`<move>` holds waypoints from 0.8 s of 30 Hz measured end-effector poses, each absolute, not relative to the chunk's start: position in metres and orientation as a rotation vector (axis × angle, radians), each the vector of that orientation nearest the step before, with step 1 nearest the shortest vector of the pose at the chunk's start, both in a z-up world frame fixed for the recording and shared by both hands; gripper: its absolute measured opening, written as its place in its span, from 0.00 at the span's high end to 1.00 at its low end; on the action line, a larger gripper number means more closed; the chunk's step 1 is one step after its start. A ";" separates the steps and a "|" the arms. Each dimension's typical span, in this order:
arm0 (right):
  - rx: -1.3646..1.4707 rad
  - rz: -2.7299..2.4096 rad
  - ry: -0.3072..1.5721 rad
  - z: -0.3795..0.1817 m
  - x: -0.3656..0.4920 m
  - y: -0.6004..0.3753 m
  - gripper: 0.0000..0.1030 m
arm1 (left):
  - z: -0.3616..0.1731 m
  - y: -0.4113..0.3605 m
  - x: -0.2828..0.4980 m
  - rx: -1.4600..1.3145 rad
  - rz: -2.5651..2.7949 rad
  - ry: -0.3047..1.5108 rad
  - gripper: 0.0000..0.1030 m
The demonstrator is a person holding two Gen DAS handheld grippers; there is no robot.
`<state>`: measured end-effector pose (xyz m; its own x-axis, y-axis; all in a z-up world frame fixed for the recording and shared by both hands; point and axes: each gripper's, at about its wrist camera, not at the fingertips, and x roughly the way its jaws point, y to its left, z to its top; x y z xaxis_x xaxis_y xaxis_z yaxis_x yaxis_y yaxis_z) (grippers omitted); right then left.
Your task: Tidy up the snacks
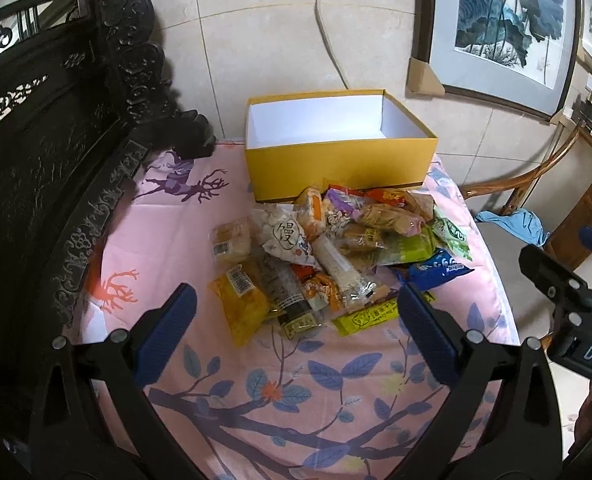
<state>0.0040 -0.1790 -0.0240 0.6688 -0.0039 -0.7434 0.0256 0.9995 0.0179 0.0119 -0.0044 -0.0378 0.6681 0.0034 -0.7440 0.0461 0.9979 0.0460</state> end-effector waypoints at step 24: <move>-0.040 0.191 0.859 -0.050 0.020 -0.172 0.01 | -0.064 0.011 0.025 0.067 0.014 0.895 0.02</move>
<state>0.0196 -0.1719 -0.0496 0.6374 0.1514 -0.7555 -0.1835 0.9821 0.0420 0.0246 0.0113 -0.0640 0.6253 0.0401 -0.7793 0.0159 0.9978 0.0640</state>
